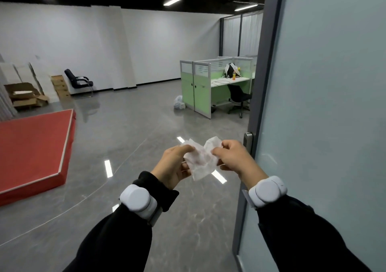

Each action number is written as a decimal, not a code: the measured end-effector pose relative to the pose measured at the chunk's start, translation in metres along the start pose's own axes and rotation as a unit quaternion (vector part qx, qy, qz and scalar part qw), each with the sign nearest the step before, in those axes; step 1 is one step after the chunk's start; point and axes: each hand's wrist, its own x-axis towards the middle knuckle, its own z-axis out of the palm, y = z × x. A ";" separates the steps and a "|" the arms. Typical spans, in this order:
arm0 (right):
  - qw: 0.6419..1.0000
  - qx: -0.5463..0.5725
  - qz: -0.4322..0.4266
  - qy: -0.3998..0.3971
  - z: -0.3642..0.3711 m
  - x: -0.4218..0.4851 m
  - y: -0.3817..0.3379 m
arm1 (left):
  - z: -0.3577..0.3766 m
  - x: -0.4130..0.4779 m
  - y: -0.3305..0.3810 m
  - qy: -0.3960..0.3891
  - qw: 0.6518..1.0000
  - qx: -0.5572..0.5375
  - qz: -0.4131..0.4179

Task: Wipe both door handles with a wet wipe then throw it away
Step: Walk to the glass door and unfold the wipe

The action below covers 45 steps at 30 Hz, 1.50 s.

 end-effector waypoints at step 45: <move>0.910 0.043 0.223 0.345 -0.027 0.245 0.111 | 0.081 0.432 -0.023 -0.312 0.910 0.205 -0.178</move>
